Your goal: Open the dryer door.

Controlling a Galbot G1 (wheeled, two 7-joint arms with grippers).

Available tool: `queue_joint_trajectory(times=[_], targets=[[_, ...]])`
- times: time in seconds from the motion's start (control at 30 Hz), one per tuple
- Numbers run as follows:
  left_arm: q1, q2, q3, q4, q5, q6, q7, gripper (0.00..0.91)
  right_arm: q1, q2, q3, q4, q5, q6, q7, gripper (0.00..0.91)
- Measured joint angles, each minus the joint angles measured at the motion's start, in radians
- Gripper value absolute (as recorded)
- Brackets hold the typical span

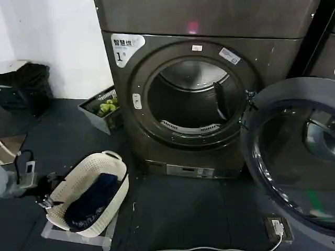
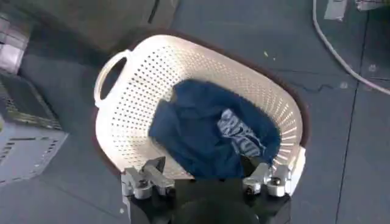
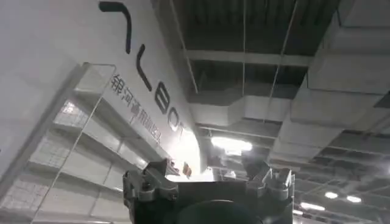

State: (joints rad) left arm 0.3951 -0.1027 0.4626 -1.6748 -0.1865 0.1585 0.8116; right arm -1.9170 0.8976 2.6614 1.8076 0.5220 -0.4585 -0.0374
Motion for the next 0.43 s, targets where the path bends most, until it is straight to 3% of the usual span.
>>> queue_joint_trajectory(times=[0.43], targets=[[0.002, -0.001, 0.005, 0.011, 0.047, -0.022, 0.002, 0.907, 0.004, 0.0, -0.003, 0.001, -0.018, 0.004, -0.006, 0.907]])
